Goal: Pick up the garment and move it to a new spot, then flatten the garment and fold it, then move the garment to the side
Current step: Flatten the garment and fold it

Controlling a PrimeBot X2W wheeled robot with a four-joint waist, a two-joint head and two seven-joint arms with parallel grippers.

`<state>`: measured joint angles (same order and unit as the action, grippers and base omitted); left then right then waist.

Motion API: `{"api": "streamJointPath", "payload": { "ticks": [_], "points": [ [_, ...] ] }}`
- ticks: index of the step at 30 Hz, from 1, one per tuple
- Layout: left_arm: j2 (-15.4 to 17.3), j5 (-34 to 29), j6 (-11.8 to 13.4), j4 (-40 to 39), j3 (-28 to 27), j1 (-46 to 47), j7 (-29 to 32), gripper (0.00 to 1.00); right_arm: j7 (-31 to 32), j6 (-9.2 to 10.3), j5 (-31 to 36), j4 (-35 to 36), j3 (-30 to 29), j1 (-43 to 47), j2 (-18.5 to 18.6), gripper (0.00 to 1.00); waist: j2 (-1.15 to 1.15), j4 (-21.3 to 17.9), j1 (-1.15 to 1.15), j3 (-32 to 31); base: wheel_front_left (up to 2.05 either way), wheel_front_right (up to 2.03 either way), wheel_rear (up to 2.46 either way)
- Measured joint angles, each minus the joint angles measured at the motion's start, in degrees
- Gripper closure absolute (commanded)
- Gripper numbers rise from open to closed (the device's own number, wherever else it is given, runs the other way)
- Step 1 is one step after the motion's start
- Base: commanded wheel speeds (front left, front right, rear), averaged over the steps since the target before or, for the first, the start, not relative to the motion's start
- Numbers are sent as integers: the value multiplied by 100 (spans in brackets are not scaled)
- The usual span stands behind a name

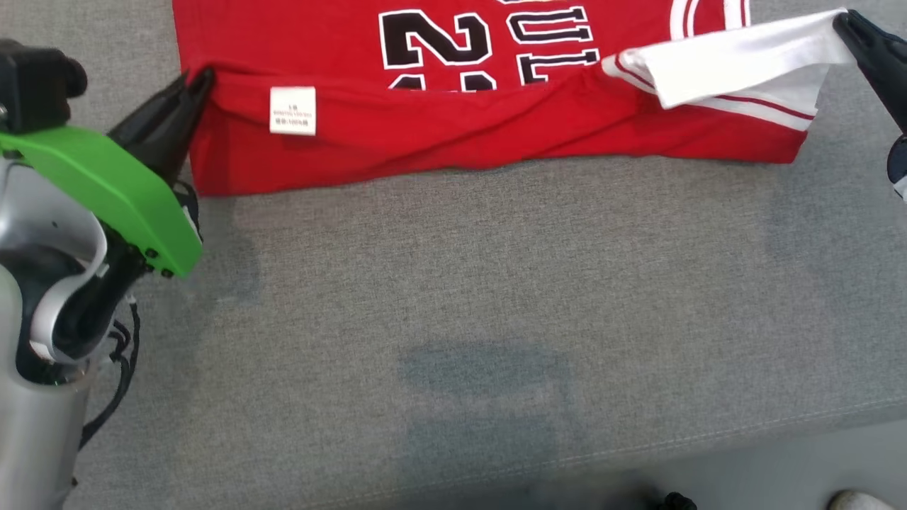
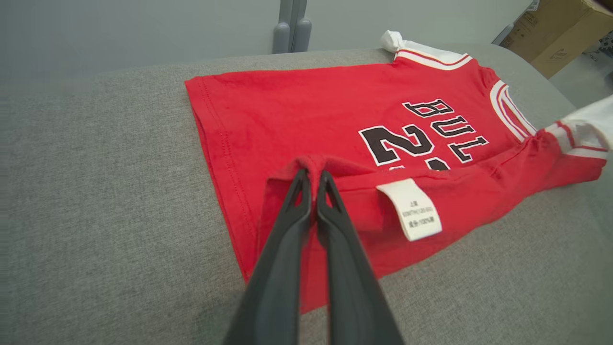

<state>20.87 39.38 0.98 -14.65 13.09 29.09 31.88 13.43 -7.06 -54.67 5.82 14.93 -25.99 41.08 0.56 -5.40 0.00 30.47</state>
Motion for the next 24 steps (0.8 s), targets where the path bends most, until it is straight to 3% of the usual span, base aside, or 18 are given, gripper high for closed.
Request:
{"api": "streamJointPath", "payload": {
  "ticks": [6,20,21,22,23,24],
  "points": [
    [-8,-81,55,328,47,583,220,100,237,0,38,-230,301,-461,-60,100,0,26,0,253,0,0,0],
    [-175,-236,116,1165,176,1007,297,100,256,0,389,-927,589,-1306,-391,98,0,16,0,473,0,0,0],
    [-194,-238,152,1227,175,1017,268,100,191,0,460,-977,587,-1360,-416,75,0,21,0,476,0,0,0],
    [-204,-249,156,1277,177,1018,232,89,93,0,559,-1038,576,-1406,-456,51,0,26,0,475,0,0,0],
    [-213,-264,156,1344,175,1018,178,63,-5,0,645,-1094,579,-1456,-499,0,0,30,0,467,0,0,0],
    [-220,-283,156,1407,177,1018,135,26,-109,0,706,-1140,572,-1480,-537,0,0,33,0,452,0,0,0]
  ]
}}
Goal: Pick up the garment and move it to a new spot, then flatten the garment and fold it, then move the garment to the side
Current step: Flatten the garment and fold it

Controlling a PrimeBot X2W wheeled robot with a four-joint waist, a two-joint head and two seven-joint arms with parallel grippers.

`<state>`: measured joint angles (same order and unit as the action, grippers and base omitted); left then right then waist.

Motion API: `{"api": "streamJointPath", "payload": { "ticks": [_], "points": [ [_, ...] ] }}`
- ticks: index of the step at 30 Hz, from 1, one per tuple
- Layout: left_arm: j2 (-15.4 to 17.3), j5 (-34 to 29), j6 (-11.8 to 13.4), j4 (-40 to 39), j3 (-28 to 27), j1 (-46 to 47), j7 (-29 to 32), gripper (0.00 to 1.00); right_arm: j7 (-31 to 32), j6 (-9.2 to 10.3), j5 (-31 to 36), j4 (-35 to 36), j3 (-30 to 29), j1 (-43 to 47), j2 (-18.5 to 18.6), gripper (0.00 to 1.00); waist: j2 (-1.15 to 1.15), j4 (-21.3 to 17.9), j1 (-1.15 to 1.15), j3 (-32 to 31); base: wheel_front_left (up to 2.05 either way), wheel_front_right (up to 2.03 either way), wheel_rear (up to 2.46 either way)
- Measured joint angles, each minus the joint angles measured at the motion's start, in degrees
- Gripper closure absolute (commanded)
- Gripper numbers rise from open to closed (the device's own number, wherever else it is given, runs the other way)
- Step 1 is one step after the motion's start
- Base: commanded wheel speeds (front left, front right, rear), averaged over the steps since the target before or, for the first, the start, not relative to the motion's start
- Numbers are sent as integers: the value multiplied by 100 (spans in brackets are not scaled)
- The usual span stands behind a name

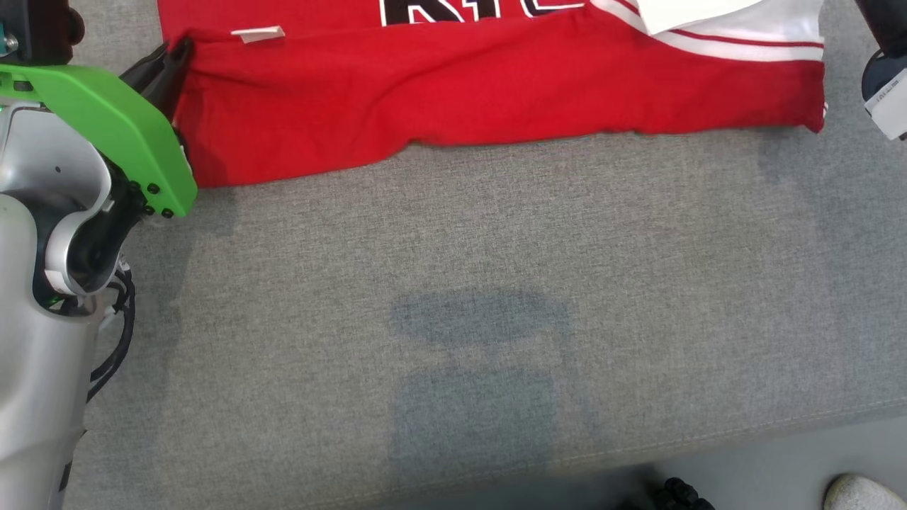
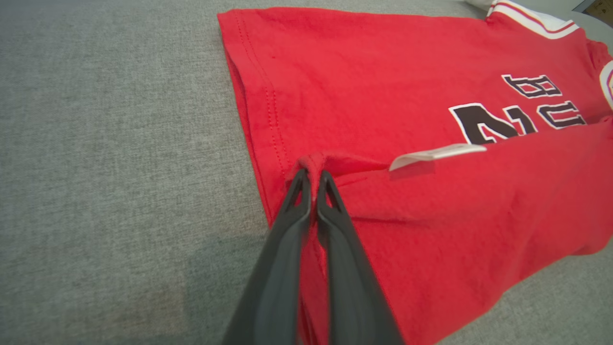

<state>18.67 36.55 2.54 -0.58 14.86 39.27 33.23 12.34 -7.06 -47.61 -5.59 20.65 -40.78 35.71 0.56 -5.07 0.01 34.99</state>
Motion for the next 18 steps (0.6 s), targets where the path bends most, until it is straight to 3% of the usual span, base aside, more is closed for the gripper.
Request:
{"api": "streamJointPath", "payload": {
  "ticks": [1,12,18],
  "points": [
    [2,-24,-1,27,2,0,-19,0,-89,-1,51,-48,-4,-6,-22,0,0,3,0,-17,0,0,0],
    [-115,-144,16,71,-446,-429,-971,0,-1167,2,552,-497,-54,648,-171,0,0,11,0,-387,0,0,0],
    [-434,200,55,47,-559,-1342,-1377,0,-1489,47,598,-794,78,1327,-324,0,0,-37,0,-697,0,0,0]
  ]
}}
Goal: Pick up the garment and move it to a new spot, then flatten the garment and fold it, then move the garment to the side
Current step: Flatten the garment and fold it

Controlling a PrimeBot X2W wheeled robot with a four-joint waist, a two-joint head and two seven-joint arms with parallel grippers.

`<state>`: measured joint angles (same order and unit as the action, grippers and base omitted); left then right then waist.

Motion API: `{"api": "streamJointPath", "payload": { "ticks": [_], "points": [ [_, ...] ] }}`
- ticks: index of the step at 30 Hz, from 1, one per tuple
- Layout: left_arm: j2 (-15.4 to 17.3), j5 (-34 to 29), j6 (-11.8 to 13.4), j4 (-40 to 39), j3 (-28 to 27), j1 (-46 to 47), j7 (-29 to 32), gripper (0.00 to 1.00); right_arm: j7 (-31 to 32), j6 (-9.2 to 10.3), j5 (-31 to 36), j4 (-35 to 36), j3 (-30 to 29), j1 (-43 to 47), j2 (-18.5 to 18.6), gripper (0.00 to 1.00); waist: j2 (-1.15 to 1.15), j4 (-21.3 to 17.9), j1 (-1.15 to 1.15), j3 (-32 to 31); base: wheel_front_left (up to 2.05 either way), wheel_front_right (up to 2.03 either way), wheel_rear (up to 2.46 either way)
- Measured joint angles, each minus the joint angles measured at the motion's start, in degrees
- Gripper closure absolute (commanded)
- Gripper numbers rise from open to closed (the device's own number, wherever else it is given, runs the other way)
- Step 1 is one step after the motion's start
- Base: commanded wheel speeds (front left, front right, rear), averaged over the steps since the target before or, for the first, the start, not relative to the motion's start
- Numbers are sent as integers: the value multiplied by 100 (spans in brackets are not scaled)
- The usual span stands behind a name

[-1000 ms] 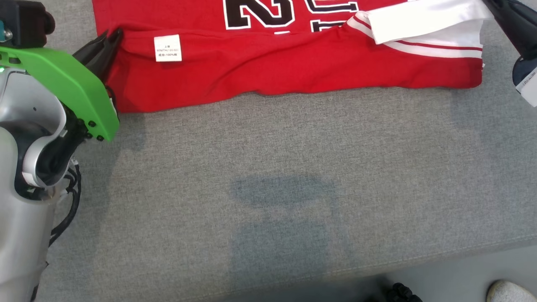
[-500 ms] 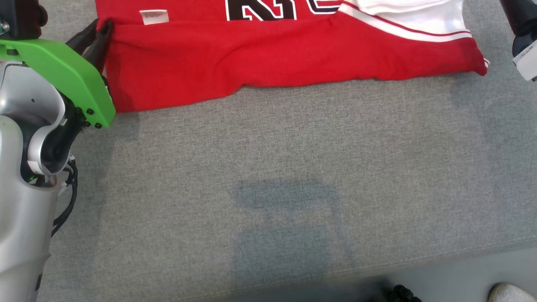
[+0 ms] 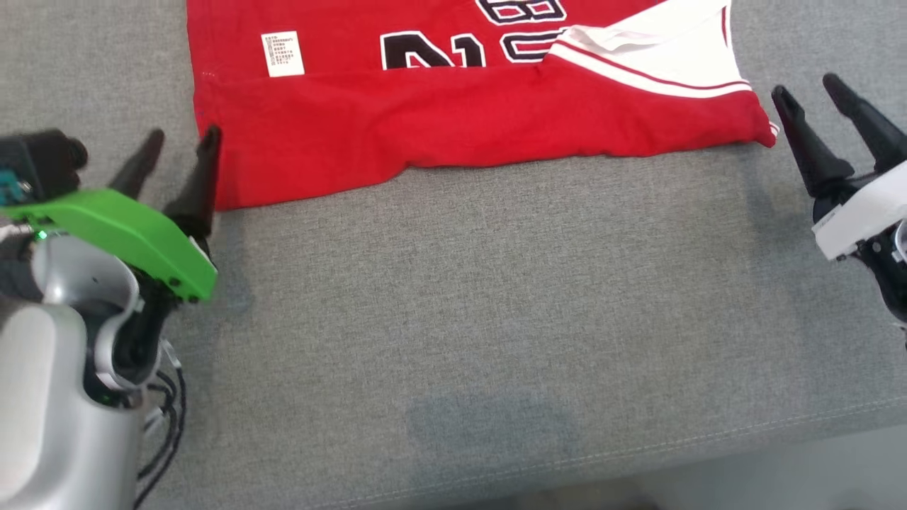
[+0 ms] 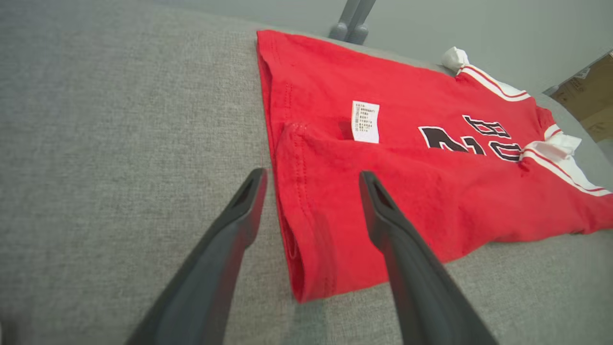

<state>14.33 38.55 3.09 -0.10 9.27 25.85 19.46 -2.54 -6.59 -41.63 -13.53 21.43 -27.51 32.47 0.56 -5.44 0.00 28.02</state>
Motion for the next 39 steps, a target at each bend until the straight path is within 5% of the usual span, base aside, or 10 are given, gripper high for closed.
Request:
{"api": "streamJointPath", "payload": {
  "ticks": [10,39],
  "points": [
    [-242,182,-16,129,194,-543,-189,0,-197,163,-63,-360,-88,414,-26,0,0,20,0,-371,0,0,0],
    [-272,99,-113,760,360,-204,-186,0,-98,59,-13,-1199,376,-244,-467,0,0,232,0,7,0,0,0]
  ]
}}
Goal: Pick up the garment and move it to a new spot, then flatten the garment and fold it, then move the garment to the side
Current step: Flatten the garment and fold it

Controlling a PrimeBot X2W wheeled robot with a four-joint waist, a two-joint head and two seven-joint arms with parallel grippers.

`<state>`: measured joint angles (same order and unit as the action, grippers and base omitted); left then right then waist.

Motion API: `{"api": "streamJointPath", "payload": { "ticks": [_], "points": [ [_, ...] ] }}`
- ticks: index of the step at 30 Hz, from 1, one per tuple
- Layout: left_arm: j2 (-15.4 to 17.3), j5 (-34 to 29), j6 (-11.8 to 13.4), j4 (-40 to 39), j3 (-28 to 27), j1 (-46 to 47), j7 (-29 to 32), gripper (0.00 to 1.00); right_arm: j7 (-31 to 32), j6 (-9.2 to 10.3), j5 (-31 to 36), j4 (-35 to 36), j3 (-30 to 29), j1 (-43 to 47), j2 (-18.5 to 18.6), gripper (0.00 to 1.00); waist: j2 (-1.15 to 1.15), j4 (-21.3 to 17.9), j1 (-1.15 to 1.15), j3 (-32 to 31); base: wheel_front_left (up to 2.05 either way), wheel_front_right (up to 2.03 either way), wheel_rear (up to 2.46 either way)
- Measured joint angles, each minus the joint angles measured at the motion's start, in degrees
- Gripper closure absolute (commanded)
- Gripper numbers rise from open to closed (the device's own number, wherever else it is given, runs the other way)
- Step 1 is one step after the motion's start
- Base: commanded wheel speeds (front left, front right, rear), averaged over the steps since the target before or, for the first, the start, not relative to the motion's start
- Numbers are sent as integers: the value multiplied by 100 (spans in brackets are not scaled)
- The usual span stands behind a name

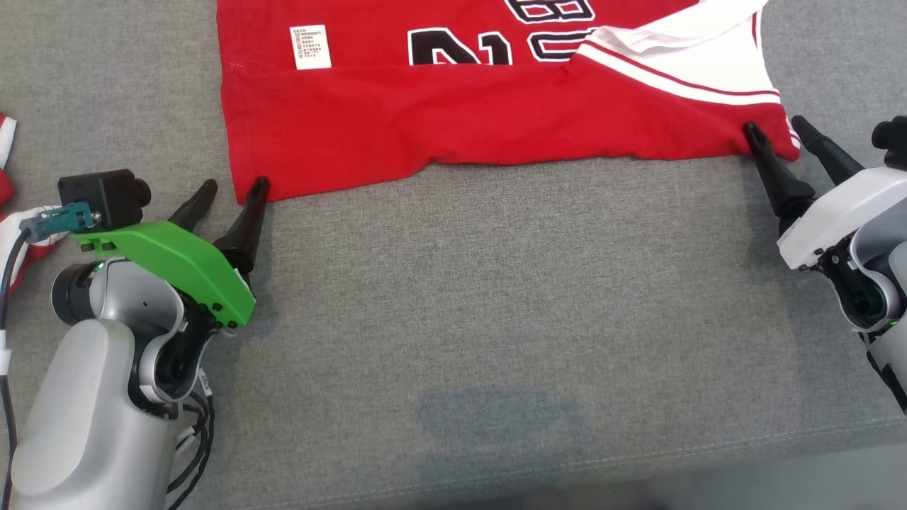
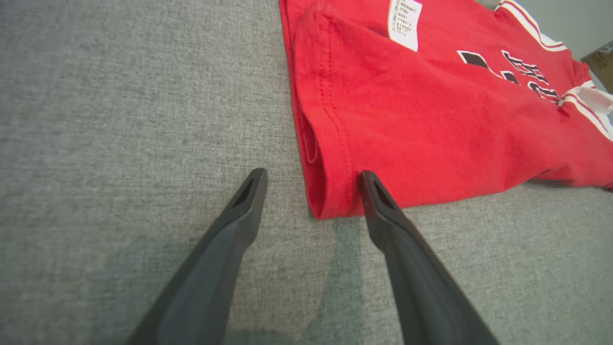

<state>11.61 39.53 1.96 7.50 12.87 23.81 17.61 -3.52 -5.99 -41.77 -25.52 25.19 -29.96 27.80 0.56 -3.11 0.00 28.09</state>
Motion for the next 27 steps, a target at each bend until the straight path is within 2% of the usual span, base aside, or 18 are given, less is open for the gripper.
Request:
{"api": "streamJointPath", "payload": {
  "ticks": [3,4,5,6,7,8,11,12,13,14,27],
  "points": [
    [-9,12,-2,56,0,27,0,0,5,-4,0,-44,32,-30,-4,0,0,1,0,7,0,0,0],
    [-23,35,-18,88,-4,45,16,5,42,-5,-1,-71,54,-38,-10,0,0,2,0,10,0,0,0],
    [-34,88,-20,105,-4,70,53,35,62,-5,-2,-98,75,-40,-20,0,0,2,0,12,0,0,0],
    [-37,122,-29,123,-2,98,57,70,62,-8,-2,-114,87,-42,-33,0,0,2,0,15,0,0,0],
    [-44,152,-46,138,1,118,79,89,81,-23,-5,-138,97,-55,-40,2,0,3,0,17,0,0,0],
    [-55,176,-54,152,8,126,109,100,125,-38,-14,-167,112,-80,-38,16,0,4,0,18,0,0,0],
    [-73,226,-96,243,21,153,160,100,210,-53,-41,-242,147,-144,-40,69,0,6,0,16,0,0,0],
    [-94,258,-143,278,25,158,183,100,218,-54,-69,-266,154,-151,-40,76,0,7,0,14,0,0,0],
    [-116,291,-151,297,22,168,194,100,233,-54,-78,-282,158,-157,-40,94,0,8,0,10,0,0,0],
    [-123,308,-154,309,24,181,220,100,257,-55,-112,-298,160,-164,-43,100,0,8,0,5,0,0,0],
    [-107,603,-356,546,3,202,463,100,467,-107,-439,-478,268,-247,-56,100,0,15,0,-224,0,0,0]
  ]
}}
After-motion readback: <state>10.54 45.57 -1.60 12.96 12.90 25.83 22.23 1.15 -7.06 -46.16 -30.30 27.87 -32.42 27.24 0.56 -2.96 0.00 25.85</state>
